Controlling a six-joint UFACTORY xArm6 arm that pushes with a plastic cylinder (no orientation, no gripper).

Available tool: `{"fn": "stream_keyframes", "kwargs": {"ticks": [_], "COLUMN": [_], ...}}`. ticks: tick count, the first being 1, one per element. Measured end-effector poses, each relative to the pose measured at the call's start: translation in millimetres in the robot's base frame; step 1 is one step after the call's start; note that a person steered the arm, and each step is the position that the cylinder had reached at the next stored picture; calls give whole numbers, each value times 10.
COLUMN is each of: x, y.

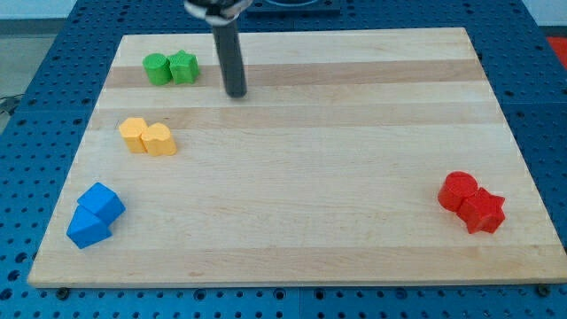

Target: Separate the green star from the green circle

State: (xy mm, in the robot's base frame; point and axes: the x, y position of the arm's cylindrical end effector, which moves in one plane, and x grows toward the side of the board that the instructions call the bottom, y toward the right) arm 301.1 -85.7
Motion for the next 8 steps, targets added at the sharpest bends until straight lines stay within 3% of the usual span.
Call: {"fn": "stream_keyframes", "kwargs": {"ticks": [1, 2, 5, 6, 7, 8], "x": [-823, -1078, -1073, -819, -809, -490], "y": [-70, -123, -1372, -2189, -2186, -2040]}}
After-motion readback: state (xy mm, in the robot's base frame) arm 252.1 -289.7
